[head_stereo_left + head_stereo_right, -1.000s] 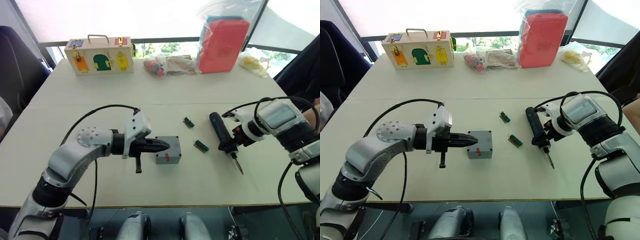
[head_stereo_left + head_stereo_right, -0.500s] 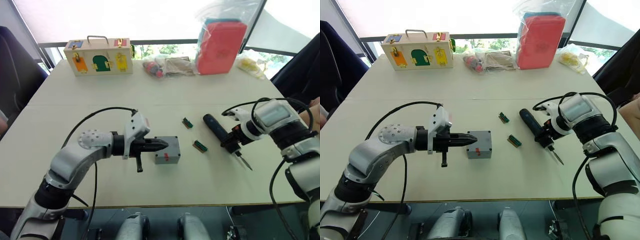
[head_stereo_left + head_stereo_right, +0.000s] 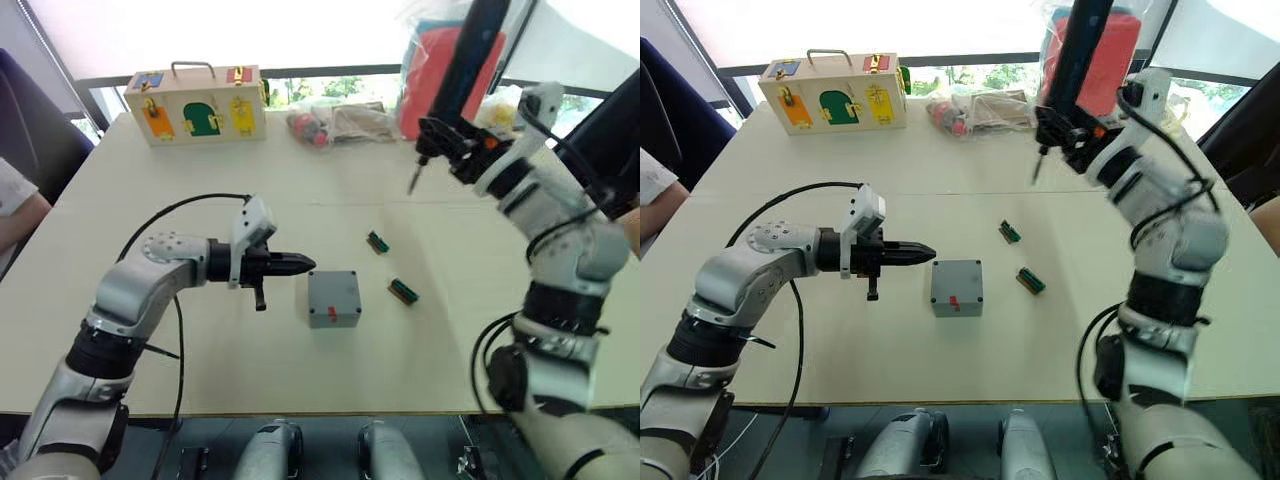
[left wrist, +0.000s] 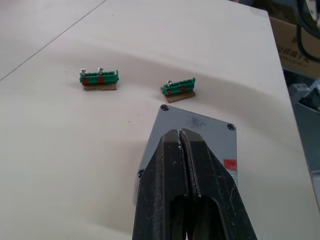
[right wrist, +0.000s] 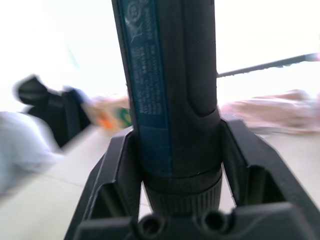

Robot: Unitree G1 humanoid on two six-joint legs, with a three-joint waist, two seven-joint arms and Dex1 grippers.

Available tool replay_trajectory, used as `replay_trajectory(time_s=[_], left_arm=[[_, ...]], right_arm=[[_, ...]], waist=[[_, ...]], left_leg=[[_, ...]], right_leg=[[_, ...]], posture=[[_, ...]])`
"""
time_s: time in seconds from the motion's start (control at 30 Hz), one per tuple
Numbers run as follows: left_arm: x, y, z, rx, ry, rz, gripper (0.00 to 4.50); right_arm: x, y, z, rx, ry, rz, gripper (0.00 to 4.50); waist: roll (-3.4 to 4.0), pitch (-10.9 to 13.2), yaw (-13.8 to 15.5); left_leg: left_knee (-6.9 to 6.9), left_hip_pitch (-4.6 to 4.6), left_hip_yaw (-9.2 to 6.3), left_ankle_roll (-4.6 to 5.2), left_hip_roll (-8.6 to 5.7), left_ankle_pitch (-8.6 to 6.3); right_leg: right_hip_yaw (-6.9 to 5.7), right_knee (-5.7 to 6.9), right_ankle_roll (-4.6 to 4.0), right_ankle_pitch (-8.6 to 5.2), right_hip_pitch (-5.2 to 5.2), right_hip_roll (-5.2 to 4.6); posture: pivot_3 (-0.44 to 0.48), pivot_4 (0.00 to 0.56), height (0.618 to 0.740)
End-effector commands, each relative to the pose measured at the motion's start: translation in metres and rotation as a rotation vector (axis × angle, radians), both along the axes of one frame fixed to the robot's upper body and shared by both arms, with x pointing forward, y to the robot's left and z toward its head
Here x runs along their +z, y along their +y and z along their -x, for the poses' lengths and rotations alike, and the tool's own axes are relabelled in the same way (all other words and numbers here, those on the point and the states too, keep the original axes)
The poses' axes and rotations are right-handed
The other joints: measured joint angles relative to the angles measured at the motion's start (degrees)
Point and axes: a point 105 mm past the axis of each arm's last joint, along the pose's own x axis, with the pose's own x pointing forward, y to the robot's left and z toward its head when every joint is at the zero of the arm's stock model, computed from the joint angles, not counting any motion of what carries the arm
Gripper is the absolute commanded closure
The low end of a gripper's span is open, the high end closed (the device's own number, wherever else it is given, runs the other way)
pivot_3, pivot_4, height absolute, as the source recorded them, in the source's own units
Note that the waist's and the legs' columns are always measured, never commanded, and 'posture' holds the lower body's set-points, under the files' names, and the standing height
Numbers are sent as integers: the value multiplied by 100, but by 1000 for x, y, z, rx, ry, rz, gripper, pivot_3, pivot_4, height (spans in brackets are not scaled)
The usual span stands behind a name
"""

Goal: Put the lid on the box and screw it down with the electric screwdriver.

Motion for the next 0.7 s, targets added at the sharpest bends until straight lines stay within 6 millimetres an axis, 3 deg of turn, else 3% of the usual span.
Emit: replay_trajectory(time_s=[0.03,0.1,0.33,0.47,0.7], left_arm=[[-7,-8,1,-43,-39,-64,4500],[-16,-13,-1,-44,-48,-95,4500],[-33,-29,1,-41,-28,-110,4500],[-44,-27,4,-59,-28,-161,4500],[-43,-25,5,-59,-19,-163,4500]], right_arm=[[11,26,37,94,-144,-8,2730],[-6,38,45,119,-122,21,2730],[-41,52,50,128,-73,73,2730],[-54,53,49,112,-60,117,2730],[-68,56,48,99,-47,160,2730]], waist=[[0,0,0],[-1,-1,25],[-2,-1,-2],[-2,-1,-4],[-3,-1,8]], left_leg=[[16,1,0,10,0,-6],[22,11,-1,53,-2,-31],[35,9,-1,48,-7,-28],[35,12,-1,49,-5,-29],[35,16,-2,52,-4,-30]], right_leg=[[1,15,0,0,4,0],[1,21,0,0,15,1],[7,50,2,-3,11,1],[8,50,2,-4,10,5],[9,52,2,-4,14,5]], posture=[[0,150,740],[0,150,740],[0,150,740],[0,150,740],[0,150,740]])
